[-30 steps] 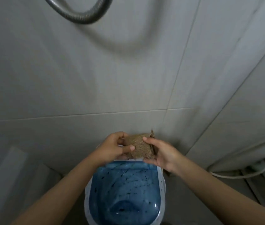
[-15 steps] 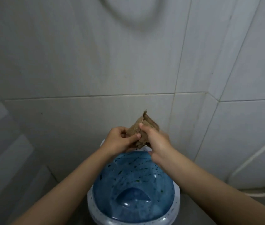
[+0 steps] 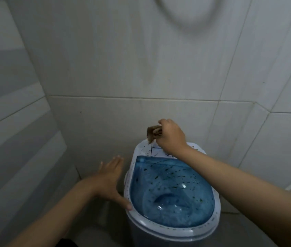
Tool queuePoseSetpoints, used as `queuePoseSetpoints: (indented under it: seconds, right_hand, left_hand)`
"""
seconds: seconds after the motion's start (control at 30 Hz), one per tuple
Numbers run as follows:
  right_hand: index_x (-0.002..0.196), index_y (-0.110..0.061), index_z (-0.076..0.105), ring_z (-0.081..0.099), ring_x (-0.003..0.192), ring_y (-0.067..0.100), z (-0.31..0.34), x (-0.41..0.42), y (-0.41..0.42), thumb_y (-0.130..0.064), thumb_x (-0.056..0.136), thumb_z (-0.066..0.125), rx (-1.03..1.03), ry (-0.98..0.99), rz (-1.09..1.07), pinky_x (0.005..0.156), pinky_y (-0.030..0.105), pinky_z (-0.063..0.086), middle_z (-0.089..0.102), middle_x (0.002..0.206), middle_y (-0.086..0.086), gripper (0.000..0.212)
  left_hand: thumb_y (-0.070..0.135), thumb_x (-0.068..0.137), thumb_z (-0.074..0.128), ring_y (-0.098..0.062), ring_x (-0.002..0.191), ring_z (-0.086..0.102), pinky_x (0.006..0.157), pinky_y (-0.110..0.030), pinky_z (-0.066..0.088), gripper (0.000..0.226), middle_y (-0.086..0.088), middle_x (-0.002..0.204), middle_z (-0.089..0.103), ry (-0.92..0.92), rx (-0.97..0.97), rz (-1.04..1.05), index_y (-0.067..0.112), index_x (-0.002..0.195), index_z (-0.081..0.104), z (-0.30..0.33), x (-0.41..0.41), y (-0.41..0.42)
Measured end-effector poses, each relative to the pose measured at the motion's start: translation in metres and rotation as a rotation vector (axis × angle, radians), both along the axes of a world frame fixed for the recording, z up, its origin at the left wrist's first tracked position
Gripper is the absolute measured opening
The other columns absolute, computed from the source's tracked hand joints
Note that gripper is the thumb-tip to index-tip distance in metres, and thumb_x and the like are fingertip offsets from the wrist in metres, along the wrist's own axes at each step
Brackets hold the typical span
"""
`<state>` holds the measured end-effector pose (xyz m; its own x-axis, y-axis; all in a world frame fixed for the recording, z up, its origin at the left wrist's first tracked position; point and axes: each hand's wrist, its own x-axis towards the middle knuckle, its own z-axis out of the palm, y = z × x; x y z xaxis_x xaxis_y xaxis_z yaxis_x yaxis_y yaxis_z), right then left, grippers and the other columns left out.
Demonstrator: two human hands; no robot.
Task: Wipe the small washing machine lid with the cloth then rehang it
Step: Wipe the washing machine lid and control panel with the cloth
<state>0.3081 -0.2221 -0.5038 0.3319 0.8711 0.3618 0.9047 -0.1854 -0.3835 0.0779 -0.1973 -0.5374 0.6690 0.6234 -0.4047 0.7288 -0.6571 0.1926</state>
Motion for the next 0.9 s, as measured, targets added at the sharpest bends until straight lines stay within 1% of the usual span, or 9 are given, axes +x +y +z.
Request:
queuePoseSetpoints:
  seconds: [0.07, 0.13, 0.2, 0.27, 0.37, 0.5, 0.63, 0.77, 0.9]
  right_hand:
    - [0.109, 0.001, 0.056, 0.053, 0.102, 0.036, -0.008, -0.007, 0.013, -0.004, 0.079, 0.06, -0.062, -0.153, 0.031, 0.071, 0.039, 0.048, 0.055, 0.11, 0.019, 0.031]
    - [0.106, 0.001, 0.056, 0.05, 0.104, 0.035, -0.021, -0.011, 0.023, -0.005, 0.081, 0.06, -0.13, -0.222, 0.011, 0.073, 0.04, 0.048, 0.052, 0.111, 0.019, 0.026]
    - [0.109, -0.001, 0.054, 0.047, 0.108, 0.035, -0.038, -0.014, 0.028, -0.002, 0.079, 0.059, -0.188, -0.225, -0.019, 0.081, 0.042, 0.048, 0.051, 0.115, 0.019, 0.03]
    - [0.114, -0.001, 0.053, 0.048, 0.111, 0.034, -0.052, -0.018, 0.031, 0.001, 0.078, 0.056, -0.199, -0.169, -0.002, 0.088, 0.04, 0.046, 0.053, 0.118, 0.019, 0.036]
    - [0.118, 0.0, 0.052, 0.047, 0.116, 0.032, -0.058, -0.022, 0.037, 0.006, 0.078, 0.056, -0.221, -0.141, 0.044, 0.092, 0.037, 0.046, 0.054, 0.124, 0.019, 0.04]
    - [0.119, -0.001, 0.052, 0.048, 0.118, 0.032, -0.054, -0.028, 0.038, 0.006, 0.079, 0.056, -0.25, -0.171, 0.083, 0.087, 0.037, 0.048, 0.053, 0.126, 0.018, 0.041]
    - [0.113, -0.003, 0.054, 0.049, 0.115, 0.033, -0.056, -0.043, 0.031, 0.005, 0.078, 0.054, -0.285, -0.208, 0.195, 0.085, 0.038, 0.046, 0.055, 0.12, 0.016, 0.036]
    - [0.11, -0.005, 0.057, 0.048, 0.113, 0.029, -0.065, -0.06, 0.017, 0.006, 0.075, 0.052, -0.275, -0.192, 0.308, 0.079, 0.033, 0.041, 0.058, 0.116, 0.012, 0.037]
    - [0.111, -0.004, 0.057, 0.05, 0.111, 0.028, -0.064, -0.068, -0.002, 0.008, 0.072, 0.052, -0.278, -0.158, 0.379, 0.079, 0.031, 0.041, 0.058, 0.117, 0.012, 0.042]
  left_hand:
    - [0.078, 0.047, 0.068, -0.021, 0.141, -0.026, 0.11, -0.045, -0.018, 0.15, -0.007, 0.153, -0.031, 0.009, -0.012, -0.042, 0.013, 0.145, -0.024, -0.02, -0.009, 0.0]
    - [0.076, 0.048, 0.07, -0.018, 0.138, -0.03, 0.109, -0.044, -0.019, 0.15, -0.005, 0.152, -0.034, -0.008, -0.033, -0.074, 0.015, 0.144, -0.027, -0.034, -0.015, -0.004]
    - [0.074, 0.047, 0.072, -0.015, 0.135, -0.033, 0.109, -0.043, -0.02, 0.15, -0.003, 0.151, -0.036, -0.047, -0.045, -0.093, 0.018, 0.143, -0.029, -0.044, -0.015, -0.007]
    - [0.074, 0.046, 0.072, -0.016, 0.137, -0.033, 0.11, -0.044, -0.019, 0.15, 0.001, 0.149, -0.037, -0.091, -0.049, -0.104, 0.021, 0.143, -0.03, -0.05, -0.015, -0.008]
    - [0.073, 0.047, 0.072, -0.016, 0.138, -0.031, 0.111, -0.045, -0.019, 0.148, 0.004, 0.148, -0.038, -0.121, -0.047, -0.11, 0.022, 0.142, -0.03, -0.056, -0.014, -0.005]
    - [0.072, 0.049, 0.072, -0.013, 0.139, -0.029, 0.109, -0.043, -0.019, 0.146, 0.005, 0.15, -0.036, -0.165, -0.065, -0.105, 0.025, 0.143, -0.029, -0.062, -0.009, -0.003]
    - [0.074, 0.045, 0.072, -0.014, 0.14, -0.027, 0.107, -0.043, -0.02, 0.149, 0.004, 0.151, -0.035, -0.176, -0.053, -0.111, 0.026, 0.143, -0.029, -0.069, -0.006, 0.0]
    - [0.077, 0.042, 0.071, -0.014, 0.141, -0.028, 0.11, -0.044, -0.018, 0.15, 0.004, 0.153, -0.033, -0.199, -0.043, -0.109, 0.027, 0.142, -0.029, -0.076, -0.005, 0.003]
    - [0.076, 0.043, 0.072, -0.012, 0.144, -0.017, 0.113, -0.05, -0.012, 0.147, 0.01, 0.157, -0.023, -0.284, -0.048, -0.112, 0.032, 0.143, -0.026, -0.077, -0.005, 0.0]
